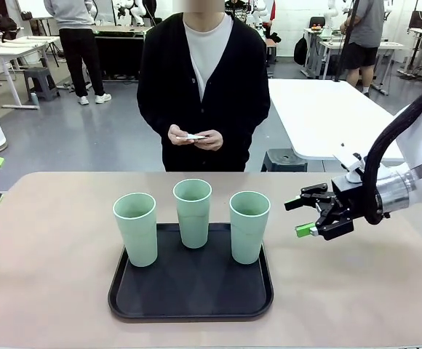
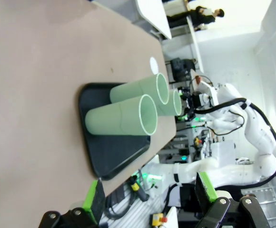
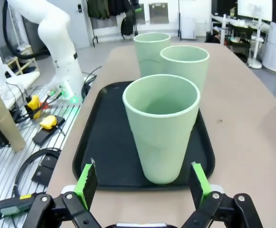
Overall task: Place coasters on the table and set cups on them.
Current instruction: Pick up one Reusable plastic cup and place it on a coaster set by the human.
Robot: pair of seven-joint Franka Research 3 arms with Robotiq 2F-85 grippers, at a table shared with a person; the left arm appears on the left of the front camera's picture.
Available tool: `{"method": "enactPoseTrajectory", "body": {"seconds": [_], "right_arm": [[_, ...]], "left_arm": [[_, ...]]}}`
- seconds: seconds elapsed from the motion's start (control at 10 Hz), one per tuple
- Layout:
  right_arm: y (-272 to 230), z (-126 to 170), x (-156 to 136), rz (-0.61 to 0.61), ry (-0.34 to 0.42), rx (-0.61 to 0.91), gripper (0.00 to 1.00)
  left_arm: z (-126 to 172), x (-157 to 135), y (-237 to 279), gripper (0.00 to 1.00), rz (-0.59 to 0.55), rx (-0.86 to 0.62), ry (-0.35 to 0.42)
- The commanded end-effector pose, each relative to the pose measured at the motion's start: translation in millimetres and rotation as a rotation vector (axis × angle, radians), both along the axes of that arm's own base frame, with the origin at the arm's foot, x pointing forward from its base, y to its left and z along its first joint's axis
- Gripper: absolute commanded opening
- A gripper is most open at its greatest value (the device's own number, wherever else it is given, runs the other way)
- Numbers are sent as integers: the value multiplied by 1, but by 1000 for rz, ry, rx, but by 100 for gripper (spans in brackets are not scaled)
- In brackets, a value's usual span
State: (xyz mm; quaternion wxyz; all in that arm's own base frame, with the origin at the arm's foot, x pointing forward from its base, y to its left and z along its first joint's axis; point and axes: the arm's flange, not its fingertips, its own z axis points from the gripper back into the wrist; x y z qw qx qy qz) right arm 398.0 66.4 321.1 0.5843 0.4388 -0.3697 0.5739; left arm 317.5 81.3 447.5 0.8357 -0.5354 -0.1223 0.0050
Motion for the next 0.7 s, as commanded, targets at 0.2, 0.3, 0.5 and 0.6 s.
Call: {"method": "enactPoseTrajectory", "body": {"seconds": [0.2,0.3,0.5,0.6], "right_arm": [[24,-24,7,-21,-44,67,100],[29,-28,6,-5,-48,63,100],[34,-34,4,3,-48,48,100],[38,-37,3,8,-49,46,100]], "left_arm": [[0,-1,2,100,2,-10,-7],[0,-1,2,100,2,-10,-7],[0,-1,2,100,2,-10,-7],[0,-1,2,100,2,-10,-7]]}}
